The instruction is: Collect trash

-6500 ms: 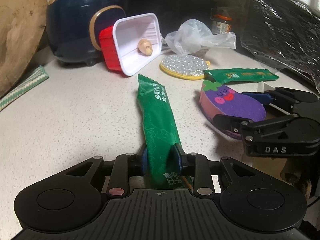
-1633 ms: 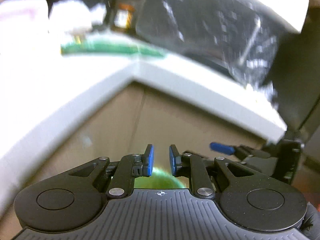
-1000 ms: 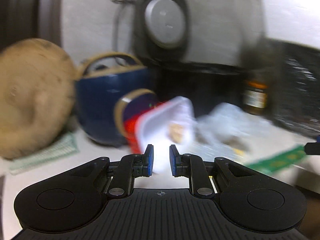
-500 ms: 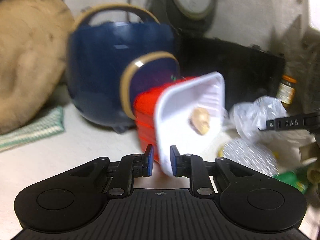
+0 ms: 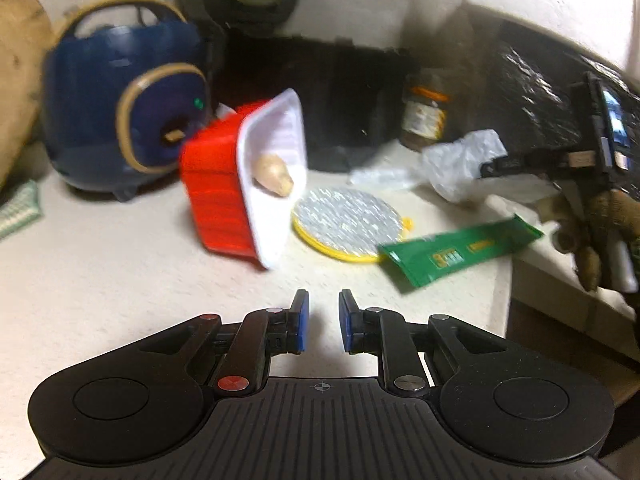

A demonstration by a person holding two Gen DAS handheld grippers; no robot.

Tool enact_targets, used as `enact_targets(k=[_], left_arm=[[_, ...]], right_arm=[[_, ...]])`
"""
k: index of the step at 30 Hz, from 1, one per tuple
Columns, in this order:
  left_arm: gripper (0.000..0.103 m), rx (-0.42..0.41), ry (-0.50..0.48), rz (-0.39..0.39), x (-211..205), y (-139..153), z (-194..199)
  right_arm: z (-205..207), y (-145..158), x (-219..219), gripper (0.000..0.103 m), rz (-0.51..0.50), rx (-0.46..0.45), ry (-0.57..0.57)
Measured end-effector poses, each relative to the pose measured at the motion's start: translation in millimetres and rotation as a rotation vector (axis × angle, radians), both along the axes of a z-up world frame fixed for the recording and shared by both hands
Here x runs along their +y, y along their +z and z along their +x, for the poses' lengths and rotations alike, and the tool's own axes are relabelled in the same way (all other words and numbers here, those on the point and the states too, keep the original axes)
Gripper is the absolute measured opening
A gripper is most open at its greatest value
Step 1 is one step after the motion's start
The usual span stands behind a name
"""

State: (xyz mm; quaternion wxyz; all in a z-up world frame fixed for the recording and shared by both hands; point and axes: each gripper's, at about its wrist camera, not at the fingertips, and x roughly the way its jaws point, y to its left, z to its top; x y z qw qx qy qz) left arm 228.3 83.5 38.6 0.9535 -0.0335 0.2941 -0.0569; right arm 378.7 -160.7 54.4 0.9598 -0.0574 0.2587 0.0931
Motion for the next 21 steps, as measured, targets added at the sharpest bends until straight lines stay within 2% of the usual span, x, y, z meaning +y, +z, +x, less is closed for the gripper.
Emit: enact_targets(k=[1,4,5,8,9,11,17,21], left_arm=[[0.02,-0.022,0.025,0.007,1.1,2.6,1.1],[0.02,-0.113,0.118,0.027,2.8,11.0,6.2],[0.02,-0.136,0.137,0.032,2.3,12.8,9.1],[0.022,-0.179,0.208,0.103,-3.8,15.2,23.9],[0.022,-0.178,0.236,0.144,-6.8,14.2,31.5],[0.023,-0.164,0.282,0.173,-6.9,10.9,44.3],[0.023,-0.126,0.339,0.164,2.0,2.7,65.0],[0.023,-0.101,0.333,0.131,13.0,-0.2,68.0]], right_arm=[[-3.0,3.8,-0.1,0.03,0.017,-0.001,0.011],[-20.0,14.2,7.7,0.061,0.047,-0.048,0.046],[-25.3,16.8,11.7,0.063,0.054,-0.061,0.066],[-38.5,19.6,25.7,0.064,0.061,-0.063,0.125],[-43.3,18.6,30.0,0.064,0.061,-0.058,0.147],[-48.1,16.4,34.3,0.064,0.063,-0.049,0.178],[-65.0,10.1,32.6,0.064,0.058,-0.038,0.217],[-69.8,10.5,23.8,0.064,0.077,-0.046,0.216]])
